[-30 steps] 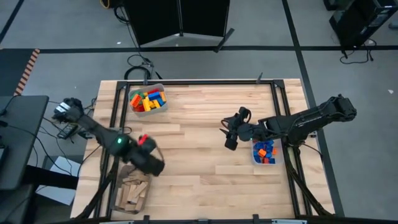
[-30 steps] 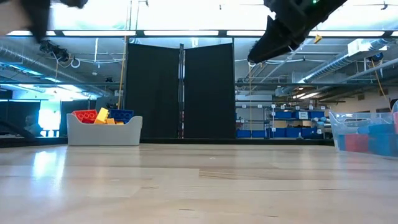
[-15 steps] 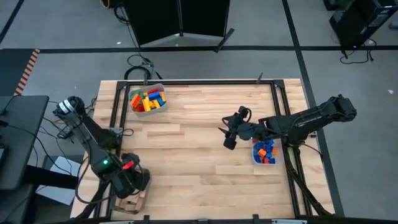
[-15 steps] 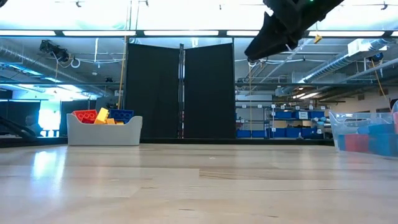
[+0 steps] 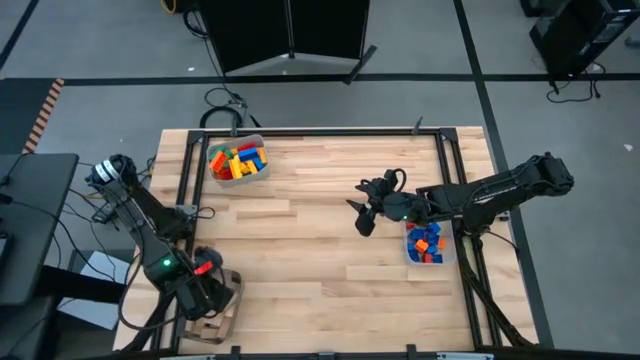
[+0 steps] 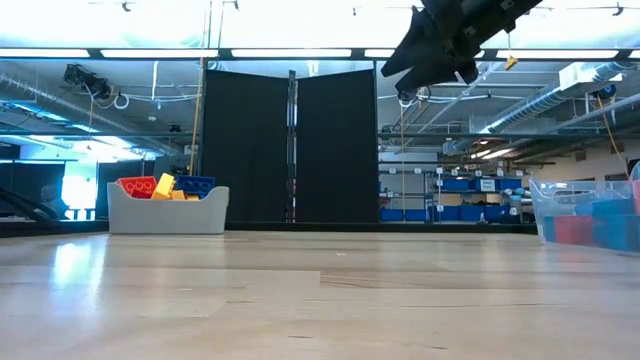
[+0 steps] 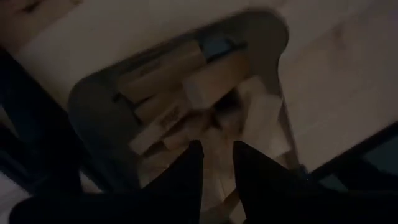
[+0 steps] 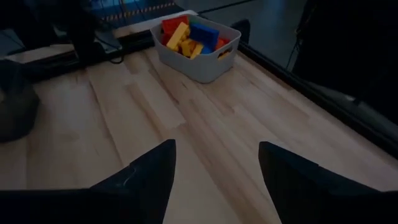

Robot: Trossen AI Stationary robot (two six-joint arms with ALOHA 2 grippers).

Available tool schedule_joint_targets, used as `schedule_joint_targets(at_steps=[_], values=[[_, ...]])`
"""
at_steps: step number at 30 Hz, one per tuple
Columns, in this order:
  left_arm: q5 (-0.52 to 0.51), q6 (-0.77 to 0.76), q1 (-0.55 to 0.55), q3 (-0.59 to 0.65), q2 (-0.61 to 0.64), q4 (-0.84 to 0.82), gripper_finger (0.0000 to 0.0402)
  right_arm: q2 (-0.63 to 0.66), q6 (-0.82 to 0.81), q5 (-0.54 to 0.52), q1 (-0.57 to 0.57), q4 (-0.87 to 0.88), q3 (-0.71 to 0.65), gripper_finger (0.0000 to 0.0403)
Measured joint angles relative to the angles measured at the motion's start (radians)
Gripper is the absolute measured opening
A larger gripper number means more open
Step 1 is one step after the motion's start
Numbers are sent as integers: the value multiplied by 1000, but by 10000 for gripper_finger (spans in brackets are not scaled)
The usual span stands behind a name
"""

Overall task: Sort blocks by size
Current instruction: Return to Home Position

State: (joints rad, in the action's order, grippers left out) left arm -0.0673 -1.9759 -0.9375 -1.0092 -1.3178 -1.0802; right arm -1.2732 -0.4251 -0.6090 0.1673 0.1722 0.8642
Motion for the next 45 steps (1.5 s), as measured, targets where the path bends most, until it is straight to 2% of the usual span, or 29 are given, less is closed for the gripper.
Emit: schedule_joint_targets(at_steps=[3, 10, 19, 23, 25, 30, 33, 36, 39, 42, 45], values=[[36, 56, 0, 0, 0, 14, 96, 0, -1, 0, 0, -6, 0, 242], [34, 236, 2, 0, 0, -35, 96, 0, 0, 6, 0, -97, 0, 245], [-57, 537, 41, 0, 0, -290, 96, 0, 1, 7, 0, -164, 0, 246], [-107, 564, 54, 0, 0, -343, 96, 0, 1, 26, 9, -163, 0, 246], [-181, 573, 56, 0, 0, -360, 96, 0, 10, 55, 16, -163, 0, 248], [-485, 648, 76, 0, 10, -373, 96, 0, 27, 124, 34, -160, 0, 252], [-565, 728, 119, 0, 39, -369, 96, 0, 25, 150, 43, -161, 0, 250], [-627, 891, 186, 7, 79, -287, 97, 0, 24, 166, 55, -161, 0, 249], [-679, 1102, 271, 55, 144, -127, 97, 0, 24, 166, 67, -164, 0, 248], [-651, 1339, 381, 131, 215, 99, 97, 0, 0, 166, 75, -172, 0, 252], [-558, 1563, 501, 231, 296, 335, 97, 0, -17, 166, 82, -172, 0, 254]])
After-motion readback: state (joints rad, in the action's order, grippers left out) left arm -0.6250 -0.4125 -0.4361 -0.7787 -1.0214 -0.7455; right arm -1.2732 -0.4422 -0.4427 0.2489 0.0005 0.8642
